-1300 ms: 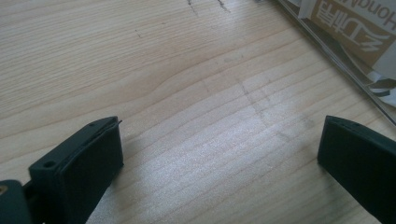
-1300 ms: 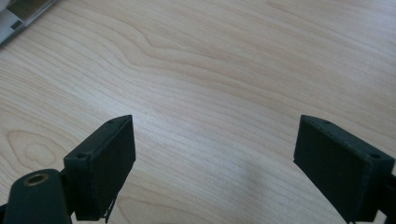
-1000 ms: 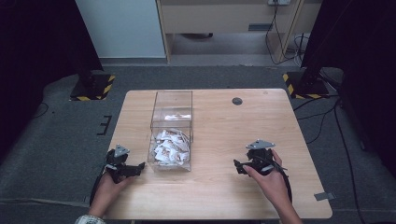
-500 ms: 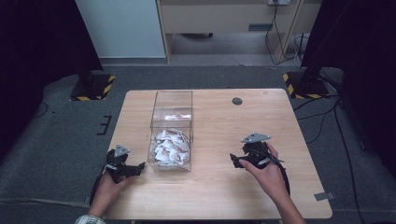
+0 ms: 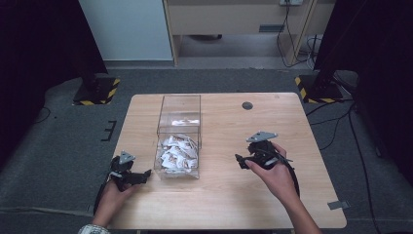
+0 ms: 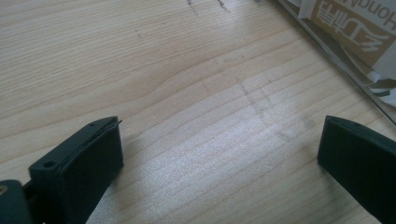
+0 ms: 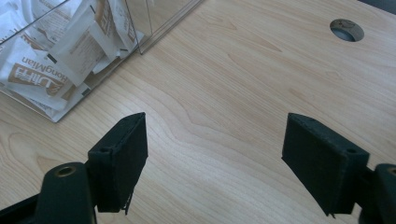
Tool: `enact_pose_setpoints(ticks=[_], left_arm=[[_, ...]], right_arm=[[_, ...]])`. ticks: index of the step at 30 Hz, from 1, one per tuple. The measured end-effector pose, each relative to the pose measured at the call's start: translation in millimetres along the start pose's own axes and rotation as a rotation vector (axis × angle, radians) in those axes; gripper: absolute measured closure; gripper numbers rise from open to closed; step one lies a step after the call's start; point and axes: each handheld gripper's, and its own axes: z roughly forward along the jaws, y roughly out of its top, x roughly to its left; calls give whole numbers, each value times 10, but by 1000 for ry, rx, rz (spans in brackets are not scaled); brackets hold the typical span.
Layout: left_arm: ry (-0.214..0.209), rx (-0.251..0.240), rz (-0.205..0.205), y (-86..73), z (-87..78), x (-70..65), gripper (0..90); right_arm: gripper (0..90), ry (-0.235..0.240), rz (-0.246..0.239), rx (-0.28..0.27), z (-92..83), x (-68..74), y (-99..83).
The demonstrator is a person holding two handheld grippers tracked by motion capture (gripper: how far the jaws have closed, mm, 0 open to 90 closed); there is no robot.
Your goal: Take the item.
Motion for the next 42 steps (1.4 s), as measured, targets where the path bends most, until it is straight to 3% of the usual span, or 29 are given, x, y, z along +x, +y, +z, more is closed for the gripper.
enact_pose_setpoints(ticks=[20, 42], left_arm=[[0, 0, 0, 0, 0, 0, 0], [0, 0, 0, 0, 0, 0, 0]], right_arm=[[265, 20, -30, -17, -52, 115, 312], [314, 63, -81, -37, 49, 340, 724]])
